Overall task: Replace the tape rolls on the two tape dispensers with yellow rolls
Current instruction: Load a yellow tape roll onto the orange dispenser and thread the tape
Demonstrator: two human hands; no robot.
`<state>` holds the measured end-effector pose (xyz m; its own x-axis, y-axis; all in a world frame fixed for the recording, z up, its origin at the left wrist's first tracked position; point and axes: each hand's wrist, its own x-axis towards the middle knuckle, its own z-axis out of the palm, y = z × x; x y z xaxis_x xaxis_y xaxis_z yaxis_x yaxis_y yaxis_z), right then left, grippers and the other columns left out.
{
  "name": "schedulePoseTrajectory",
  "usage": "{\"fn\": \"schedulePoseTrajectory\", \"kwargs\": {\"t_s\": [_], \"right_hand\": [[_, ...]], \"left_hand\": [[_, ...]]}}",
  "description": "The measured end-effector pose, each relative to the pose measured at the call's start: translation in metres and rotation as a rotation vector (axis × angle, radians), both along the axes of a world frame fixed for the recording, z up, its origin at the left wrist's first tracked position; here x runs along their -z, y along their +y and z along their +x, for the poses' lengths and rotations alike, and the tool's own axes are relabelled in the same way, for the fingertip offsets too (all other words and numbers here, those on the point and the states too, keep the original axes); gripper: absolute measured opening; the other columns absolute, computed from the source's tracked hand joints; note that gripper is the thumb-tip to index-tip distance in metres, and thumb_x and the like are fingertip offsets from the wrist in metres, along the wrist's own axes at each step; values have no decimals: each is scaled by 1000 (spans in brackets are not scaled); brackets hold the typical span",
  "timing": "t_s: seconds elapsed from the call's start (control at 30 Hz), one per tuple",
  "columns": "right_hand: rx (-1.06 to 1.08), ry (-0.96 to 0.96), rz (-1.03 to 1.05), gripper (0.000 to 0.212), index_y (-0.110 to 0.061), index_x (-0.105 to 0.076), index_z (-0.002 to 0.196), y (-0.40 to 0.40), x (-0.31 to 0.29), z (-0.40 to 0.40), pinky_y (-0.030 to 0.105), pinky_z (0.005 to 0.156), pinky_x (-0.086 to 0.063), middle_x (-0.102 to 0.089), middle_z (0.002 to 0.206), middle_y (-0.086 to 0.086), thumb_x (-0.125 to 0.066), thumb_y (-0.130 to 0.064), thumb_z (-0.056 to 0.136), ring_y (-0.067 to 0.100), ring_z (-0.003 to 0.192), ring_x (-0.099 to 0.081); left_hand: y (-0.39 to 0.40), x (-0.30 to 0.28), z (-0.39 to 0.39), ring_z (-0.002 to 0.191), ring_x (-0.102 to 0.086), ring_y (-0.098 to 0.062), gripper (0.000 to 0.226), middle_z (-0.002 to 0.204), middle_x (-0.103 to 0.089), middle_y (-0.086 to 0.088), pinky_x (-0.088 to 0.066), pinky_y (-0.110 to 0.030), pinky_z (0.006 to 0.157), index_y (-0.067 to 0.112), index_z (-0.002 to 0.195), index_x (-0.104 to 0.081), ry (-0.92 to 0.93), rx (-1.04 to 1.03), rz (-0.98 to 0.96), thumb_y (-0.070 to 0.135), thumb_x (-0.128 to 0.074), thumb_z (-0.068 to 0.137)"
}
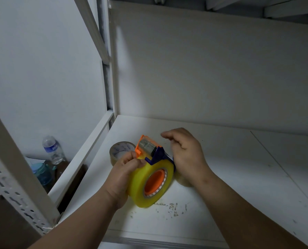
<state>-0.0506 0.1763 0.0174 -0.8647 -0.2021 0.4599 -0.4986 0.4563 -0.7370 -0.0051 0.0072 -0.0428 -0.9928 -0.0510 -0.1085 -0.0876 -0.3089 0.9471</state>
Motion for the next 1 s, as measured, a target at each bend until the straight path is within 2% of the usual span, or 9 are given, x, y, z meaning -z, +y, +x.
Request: {"fn": "schedulePoseTrajectory", "kwargs": {"t_s": [0.1,0.2,0.3,0.4,0.57,0.73,0.8,0.93,1.0], "right_hand": [[-294,-315,-47,53,-24,-61,124,-4,-4,15,10,90,-43,-60,123,-11,-40,-7,79,-4,111,-53],[-417,-518,-51,73,-35,-48,135,0,-3,18,21,97,-45,-53,136,-11,-44,-9,67,1,119,-50],[-428,-521,13,80,-37,-40,139,-1,-5,18,29,98,-46,-52,136,-10,-49,-10,65,6,122,-49],[-407,-481,109,81,-41,-36,139,0,-4,17,23,85,-48,-55,130,-10,-53,-15,65,8,114,-55],[-336,-462,164,68,-37,-45,132,5,0,11,28,77,-53,-61,120,-7,-56,-7,72,12,101,-61],[-275,-480,212,54,-35,-51,120,8,8,7,17,64,-44,-65,101,-6,-59,-11,72,7,85,-61],[-252,-471,207,53,-37,-51,119,8,10,6,17,65,-45,-64,99,-10,-59,-13,72,6,86,-61],[-186,-437,208,54,-35,-48,123,5,17,6,34,81,-54,-65,109,-6,-62,-12,76,13,96,-62],[-166,-413,238,52,-36,-47,122,5,19,6,35,84,-54,-64,111,-7,-63,-14,78,12,97,-61]], "left_hand": [[-1,1,1,97,-69,-42,64,110,-71,-27,-55,-51,86,6,116,-65,0,-8,32,28,-75,57],[-1,2,2,107,-65,-48,64,115,-69,-27,-50,-58,95,6,125,-62,-10,-16,68,23,-74,65],[-1,2,3,107,-64,-50,63,117,-67,-31,-49,-59,95,1,127,-57,-33,-36,94,19,-70,68],[0,0,3,99,-67,-47,60,114,-69,-29,-53,-55,89,0,124,-58,-44,-42,97,20,-71,68],[1,0,2,84,-71,-36,44,100,-73,-22,-57,-46,77,6,106,-63,-38,-17,108,22,-74,67],[1,2,-1,80,-73,-33,38,95,-76,-17,-60,-42,70,10,101,-66,-29,-1,116,24,-75,67],[1,4,-2,80,-73,-32,36,95,-76,-16,-60,-41,68,13,100,-68,-35,2,122,25,-75,66],[1,5,-2,79,-74,-31,34,94,-77,-15,-59,-39,66,14,98,-68,-44,13,138,25,-76,66],[0,5,-2,79,-74,-31,34,94,-76,-15,-59,-39,65,15,98,-69,-47,22,138,26,-76,66]]}}
